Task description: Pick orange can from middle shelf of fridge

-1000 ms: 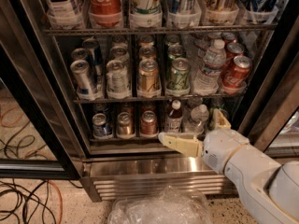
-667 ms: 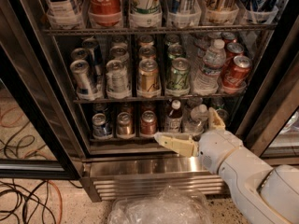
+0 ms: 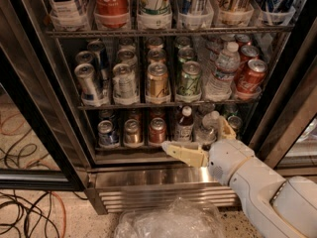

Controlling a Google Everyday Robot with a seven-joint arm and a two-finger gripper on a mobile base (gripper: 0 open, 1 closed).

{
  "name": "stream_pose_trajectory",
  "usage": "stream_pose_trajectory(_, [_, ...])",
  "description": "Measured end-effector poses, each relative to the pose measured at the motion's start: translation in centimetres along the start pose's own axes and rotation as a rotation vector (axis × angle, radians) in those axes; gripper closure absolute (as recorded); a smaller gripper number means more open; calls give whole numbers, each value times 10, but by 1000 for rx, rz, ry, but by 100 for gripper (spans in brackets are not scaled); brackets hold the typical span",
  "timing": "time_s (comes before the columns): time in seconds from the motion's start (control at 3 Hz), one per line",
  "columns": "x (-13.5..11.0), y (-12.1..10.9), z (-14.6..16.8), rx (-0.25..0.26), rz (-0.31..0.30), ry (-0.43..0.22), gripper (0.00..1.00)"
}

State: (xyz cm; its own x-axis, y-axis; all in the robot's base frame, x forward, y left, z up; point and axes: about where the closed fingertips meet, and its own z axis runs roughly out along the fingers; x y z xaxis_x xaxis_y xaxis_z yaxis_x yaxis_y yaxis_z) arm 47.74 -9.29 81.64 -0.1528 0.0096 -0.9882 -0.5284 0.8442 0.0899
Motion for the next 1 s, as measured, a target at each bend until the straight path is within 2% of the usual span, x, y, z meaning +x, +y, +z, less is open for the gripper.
stream_pose_trajectory(0.33, [-3,0,0,-8,-5,-27,0])
stream_pose_trajectory(1.0, [-18,3,6,-25,-32,-147,0])
